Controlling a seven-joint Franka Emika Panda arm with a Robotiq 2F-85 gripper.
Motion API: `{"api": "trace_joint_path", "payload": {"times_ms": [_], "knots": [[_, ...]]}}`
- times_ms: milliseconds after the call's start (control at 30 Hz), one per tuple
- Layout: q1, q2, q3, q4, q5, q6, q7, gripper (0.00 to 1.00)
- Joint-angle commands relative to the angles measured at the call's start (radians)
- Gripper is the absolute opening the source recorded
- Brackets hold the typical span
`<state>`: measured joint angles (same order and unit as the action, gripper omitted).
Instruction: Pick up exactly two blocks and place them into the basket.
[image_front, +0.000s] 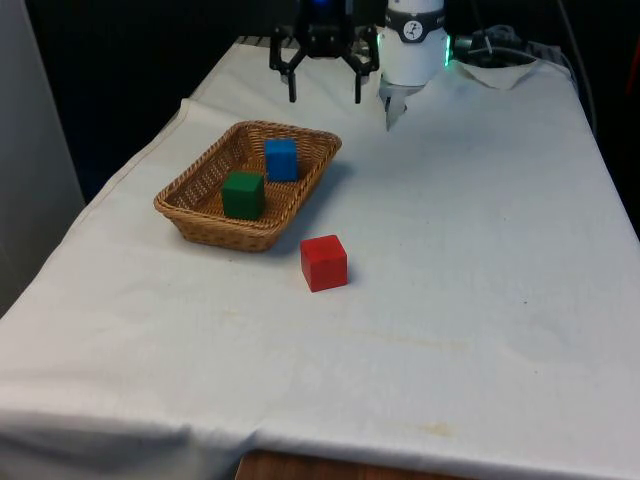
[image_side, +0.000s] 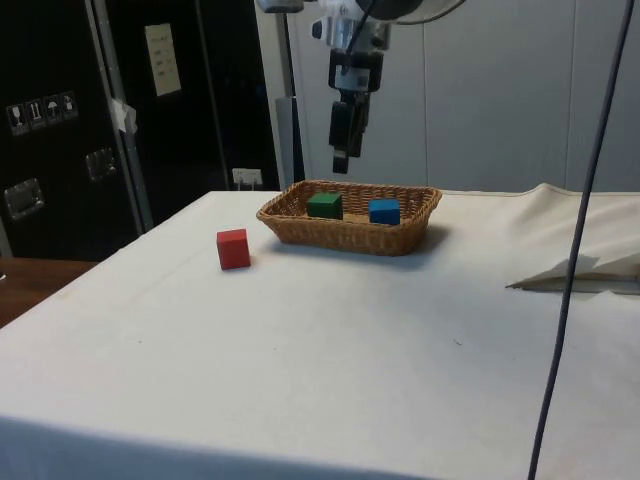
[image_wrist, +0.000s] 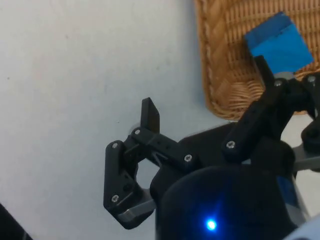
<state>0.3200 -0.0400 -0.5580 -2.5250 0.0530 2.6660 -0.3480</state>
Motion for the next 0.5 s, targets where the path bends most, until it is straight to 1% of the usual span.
{"api": "trace_joint_path", "payload": {"times_ms": [0, 33, 67, 133, 167, 333, 367, 400, 433, 467], "knots": [[-0.001, -0.003, 0.008, -0.004, -0.026, 0.008, 0.031, 1.00], [0.000, -0.005, 0.008, -0.002, 0.000, 0.001, 0.005, 1.00], [-0.001, -0.007, 0.016, -0.007, -0.026, 0.009, 0.037, 1.00], [0.000, -0.013, 0.031, -0.011, -0.025, 0.011, 0.048, 1.00], [-0.001, -0.020, 0.046, -0.015, -0.025, 0.012, 0.060, 1.00], [-0.001, -0.031, 0.082, -0.022, -0.024, 0.015, 0.087, 1.00], [0.000, -0.033, 0.081, -0.019, 0.000, 0.004, 0.064, 1.00], [0.000, -0.034, 0.089, -0.019, 0.000, 0.004, 0.070, 1.00], [-0.001, -0.034, 0.096, -0.024, -0.024, 0.016, 0.098, 1.00], [0.000, -0.035, 0.104, -0.024, -0.023, 0.017, 0.105, 1.00]]}}
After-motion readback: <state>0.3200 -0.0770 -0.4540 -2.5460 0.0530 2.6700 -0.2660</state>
